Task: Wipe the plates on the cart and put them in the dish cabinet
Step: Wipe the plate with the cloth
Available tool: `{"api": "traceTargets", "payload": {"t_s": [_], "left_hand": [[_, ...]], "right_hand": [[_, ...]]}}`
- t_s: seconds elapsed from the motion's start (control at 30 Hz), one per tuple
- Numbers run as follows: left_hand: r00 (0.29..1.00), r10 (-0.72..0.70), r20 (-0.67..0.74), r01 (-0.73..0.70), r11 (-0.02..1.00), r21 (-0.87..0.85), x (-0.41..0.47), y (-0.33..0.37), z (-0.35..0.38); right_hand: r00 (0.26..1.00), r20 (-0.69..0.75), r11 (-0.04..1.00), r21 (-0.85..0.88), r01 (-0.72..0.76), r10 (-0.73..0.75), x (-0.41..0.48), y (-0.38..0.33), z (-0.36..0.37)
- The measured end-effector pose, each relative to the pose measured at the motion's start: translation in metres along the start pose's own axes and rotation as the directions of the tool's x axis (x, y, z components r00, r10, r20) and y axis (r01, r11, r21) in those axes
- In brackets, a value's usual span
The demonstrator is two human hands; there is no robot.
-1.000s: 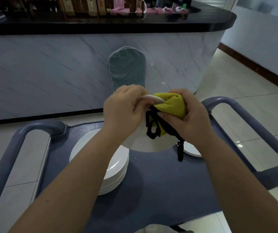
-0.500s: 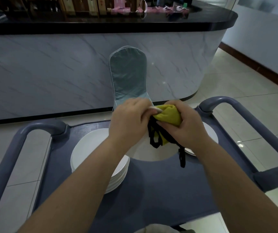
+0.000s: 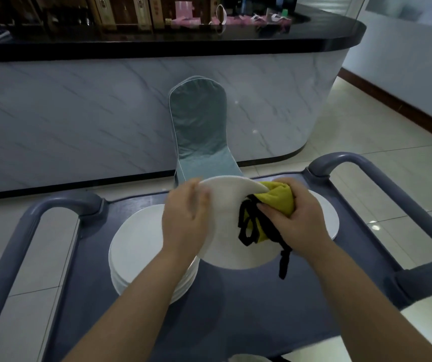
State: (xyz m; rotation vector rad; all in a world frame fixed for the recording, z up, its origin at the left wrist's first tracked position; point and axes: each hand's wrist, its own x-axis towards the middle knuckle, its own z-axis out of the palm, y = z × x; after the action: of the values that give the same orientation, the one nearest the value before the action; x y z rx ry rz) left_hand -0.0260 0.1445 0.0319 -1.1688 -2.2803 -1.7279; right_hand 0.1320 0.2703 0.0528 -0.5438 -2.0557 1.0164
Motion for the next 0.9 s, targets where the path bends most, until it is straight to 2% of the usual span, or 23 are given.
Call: {"api": "traceTargets", "payload": {"t_s": [0.03, 0.07, 0.1, 0.17, 0.23, 0.27, 0.3, 0.33, 0.37, 0.4, 0.43, 0.47, 0.5, 0.53, 0.57, 0.6, 0.63, 0.67, 0.7, 0.73, 0.77, 0.83, 0.9], "left_hand": [[0.965, 0.247, 0.089, -0.256, 0.960, 0.110, 0.009, 0.006, 0.001], [0.901, 0.403, 0.164, -0.427, 0.889, 0.163, 0.019, 0.012, 0.002], [0.857, 0.475, 0.199, -0.509, 0.840, 0.188, 0.028, 0.021, 0.002], [0.828, 0.535, 0.167, -0.560, 0.797, 0.225, 0.042, 0.037, 0.000], [0.827, 0.553, 0.096, -0.560, 0.798, 0.222, 0.051, 0.043, -0.007], [0.858, 0.512, 0.046, -0.510, 0.837, 0.200, 0.052, 0.043, -0.011], [0.914, 0.406, -0.018, -0.399, 0.905, 0.149, 0.052, 0.043, -0.015], [0.966, 0.239, -0.097, -0.235, 0.971, 0.045, 0.050, 0.039, -0.016], [0.985, 0.031, -0.172, -0.049, 0.994, -0.103, 0.046, 0.034, -0.015], [0.954, -0.195, -0.226, 0.137, 0.959, -0.249, 0.039, 0.025, -0.013], [0.893, -0.384, -0.234, 0.292, 0.890, -0.349, 0.029, 0.017, -0.010], [0.843, -0.501, -0.195, 0.406, 0.831, -0.382, 0.019, 0.008, -0.005], [0.826, -0.547, -0.136, 0.475, 0.806, -0.353, 0.008, 0.000, 0.001], [0.851, -0.519, -0.085, 0.476, 0.829, -0.293, -0.001, -0.006, 0.006], [0.912, -0.407, -0.052, 0.391, 0.900, -0.193, -0.006, -0.007, 0.009], [0.976, -0.217, -0.036, 0.214, 0.974, -0.076, -0.006, -0.004, 0.007], [1.000, 0.020, 0.001, -0.020, 0.999, 0.043, -0.001, 0.003, 0.005], [0.968, 0.245, 0.062, -0.251, 0.958, 0.140, 0.008, 0.008, 0.005], [0.907, 0.403, 0.122, -0.420, 0.886, 0.195, 0.018, 0.015, 0.005], [0.857, 0.490, 0.160, -0.515, 0.828, 0.221, 0.028, 0.023, 0.004], [0.833, 0.528, 0.164, -0.553, 0.798, 0.238, 0.037, 0.032, 0.002], [0.844, 0.524, 0.117, -0.536, 0.810, 0.240, 0.052, 0.042, -0.004], [0.918, 0.397, 0.023, -0.396, 0.906, 0.150, 0.058, 0.042, -0.013]], "right_hand": [[0.995, 0.077, 0.995, -0.071, 0.068, -0.062, 0.006, -0.004, -0.001], [0.983, 0.134, 0.979, -0.140, 0.146, -0.127, 0.013, -0.007, -0.001], [0.971, 0.159, 0.961, -0.182, 0.207, -0.179, 0.018, -0.012, 0.000], [0.965, 0.135, 0.954, -0.171, 0.248, -0.227, 0.027, -0.022, -0.002], [0.974, 0.097, 0.974, -0.074, 0.213, -0.206, 0.031, -0.032, -0.006], [0.983, 0.077, 0.986, -0.005, 0.168, -0.167, 0.030, -0.035, -0.008], [0.993, 0.042, 0.992, 0.062, 0.112, -0.115, 0.027, -0.035, -0.009], [0.999, -0.010, 0.992, 0.118, 0.052, -0.051, 0.021, -0.032, -0.009], [0.997, -0.067, 0.984, 0.177, -0.015, 0.028, 0.014, -0.026, -0.006], [0.986, -0.120, 0.969, 0.234, -0.083, 0.114, 0.005, -0.017, -0.001], [0.967, -0.159, 0.950, 0.275, -0.150, 0.199, -0.003, -0.008, 0.004], [0.948, -0.187, 0.938, 0.285, -0.200, 0.259, -0.010, 0.000, 0.008], [0.939, -0.205, 0.939, 0.267, -0.218, 0.276, -0.015, 0.007, 0.011], [0.945, -0.208, 0.952, 0.228, -0.205, 0.253, -0.018, 0.010, 0.012], [0.961, -0.189, 0.969, 0.179, -0.169, 0.202, -0.017, 0.011, 0.010], [0.981, -0.143, 0.986, 0.120, -0.114, 0.131, -0.014, 0.008, 0.006], [0.996, -0.072, 0.998, 0.049, -0.042, 0.046, -0.008, 0.003, 0.003], [0.999, 0.012, 0.999, -0.026, 0.042, -0.041, 0.000, -0.003, 0.000], [0.990, 0.084, 0.988, -0.088, 0.123, -0.116, 0.009, -0.010, -0.001], [0.977, 0.122, 0.975, -0.118, 0.187, -0.173, 0.018, -0.017, -0.002], [0.968, 0.130, 0.968, -0.110, 0.228, -0.213, 0.026, -0.024, -0.003], [0.966, 0.104, 0.970, -0.022, 0.240, -0.237, 0.038, -0.035, -0.006], [0.985, 0.065, 0.986, 0.061, 0.158, -0.161, 0.039, -0.037, -0.008]]}}
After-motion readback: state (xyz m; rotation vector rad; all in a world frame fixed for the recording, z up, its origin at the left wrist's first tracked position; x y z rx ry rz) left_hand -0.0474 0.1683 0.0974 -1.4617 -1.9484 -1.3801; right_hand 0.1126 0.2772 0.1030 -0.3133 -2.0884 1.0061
